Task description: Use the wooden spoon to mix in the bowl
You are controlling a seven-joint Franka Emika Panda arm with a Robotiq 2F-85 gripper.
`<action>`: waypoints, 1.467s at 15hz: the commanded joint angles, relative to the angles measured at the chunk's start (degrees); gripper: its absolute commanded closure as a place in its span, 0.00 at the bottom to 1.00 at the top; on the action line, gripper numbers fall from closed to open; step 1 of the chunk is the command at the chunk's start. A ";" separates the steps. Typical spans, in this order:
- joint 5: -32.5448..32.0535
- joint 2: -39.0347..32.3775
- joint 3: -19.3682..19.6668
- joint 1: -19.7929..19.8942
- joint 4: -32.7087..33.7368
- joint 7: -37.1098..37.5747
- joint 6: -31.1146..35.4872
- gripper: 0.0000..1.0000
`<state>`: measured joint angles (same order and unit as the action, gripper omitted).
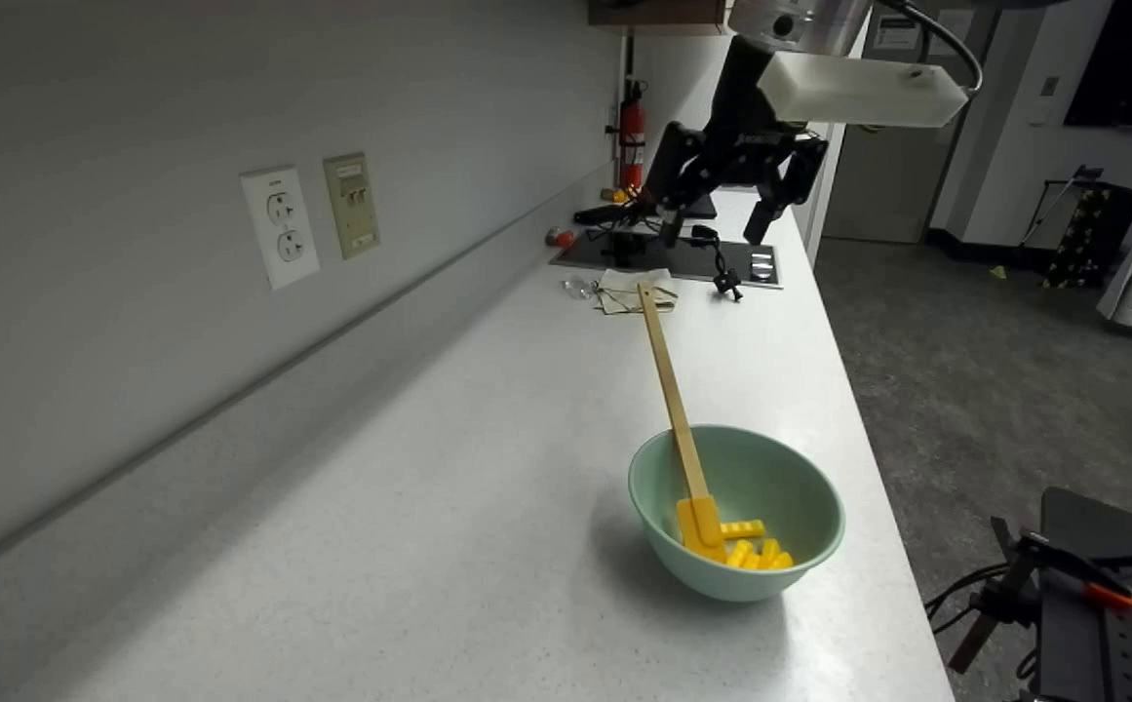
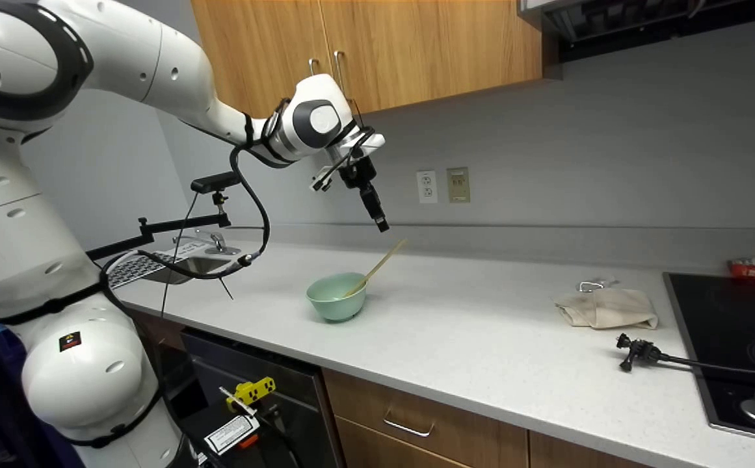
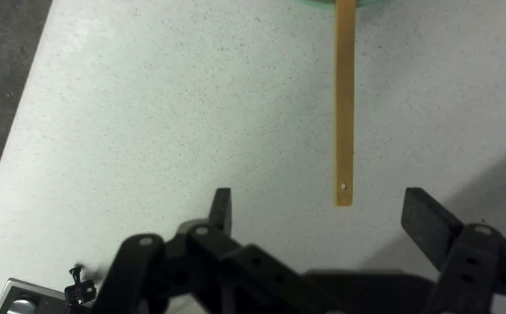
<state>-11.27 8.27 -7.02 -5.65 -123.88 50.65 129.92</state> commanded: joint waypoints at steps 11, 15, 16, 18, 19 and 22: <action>10.09 15.83 -1.01 0.10 -2.51 -21.94 -4.96 0.00; 10.41 15.26 -2.23 1.41 -1.83 -21.60 -5.33 0.00; 10.57 15.83 -2.22 1.42 -2.27 -21.83 -5.33 0.00; 10.62 16.36 -2.23 1.45 -2.66 -21.89 -5.33 0.00; 10.62 16.37 -2.23 1.45 -2.68 -21.90 -5.33 0.00; 10.63 16.50 -2.15 1.48 -2.86 -21.94 -5.33 0.00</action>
<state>-1.47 24.71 -7.79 -5.82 -126.88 29.34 124.72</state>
